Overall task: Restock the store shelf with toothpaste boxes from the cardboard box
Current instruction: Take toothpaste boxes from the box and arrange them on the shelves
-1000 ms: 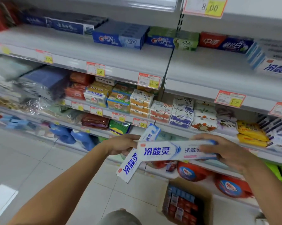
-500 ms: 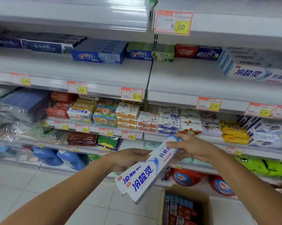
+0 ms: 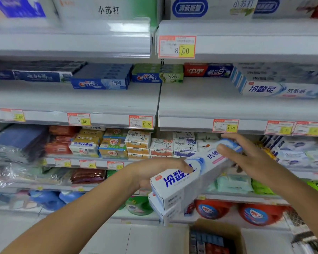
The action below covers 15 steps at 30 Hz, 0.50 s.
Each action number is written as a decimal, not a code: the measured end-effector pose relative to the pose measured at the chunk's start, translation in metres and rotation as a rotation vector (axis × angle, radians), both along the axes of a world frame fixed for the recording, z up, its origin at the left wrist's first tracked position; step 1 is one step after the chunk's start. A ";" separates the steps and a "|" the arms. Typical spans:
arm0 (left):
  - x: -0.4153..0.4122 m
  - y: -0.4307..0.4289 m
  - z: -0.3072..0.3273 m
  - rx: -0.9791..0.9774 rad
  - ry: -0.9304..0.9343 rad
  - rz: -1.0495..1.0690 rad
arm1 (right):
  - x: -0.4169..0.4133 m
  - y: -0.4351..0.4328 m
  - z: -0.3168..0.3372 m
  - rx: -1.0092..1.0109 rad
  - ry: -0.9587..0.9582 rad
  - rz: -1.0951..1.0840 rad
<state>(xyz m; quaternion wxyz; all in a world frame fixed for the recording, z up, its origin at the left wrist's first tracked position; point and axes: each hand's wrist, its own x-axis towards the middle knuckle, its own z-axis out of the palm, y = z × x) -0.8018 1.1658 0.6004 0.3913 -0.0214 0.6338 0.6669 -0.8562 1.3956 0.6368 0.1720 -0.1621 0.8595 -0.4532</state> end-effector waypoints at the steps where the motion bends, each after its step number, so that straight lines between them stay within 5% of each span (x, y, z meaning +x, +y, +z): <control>1: -0.001 -0.001 0.006 -0.009 0.016 0.002 | -0.001 0.004 0.005 -0.108 -0.135 -0.007; 4: -0.006 -0.001 0.027 0.009 0.037 -0.068 | -0.012 0.017 0.014 -0.290 -0.446 -0.014; 9: -0.022 0.004 0.058 -0.010 0.168 -0.228 | -0.022 0.030 0.032 -0.541 -0.636 0.042; 15: -0.035 0.008 0.116 -0.121 0.371 -0.231 | -0.029 0.036 0.079 -0.724 -0.536 -0.044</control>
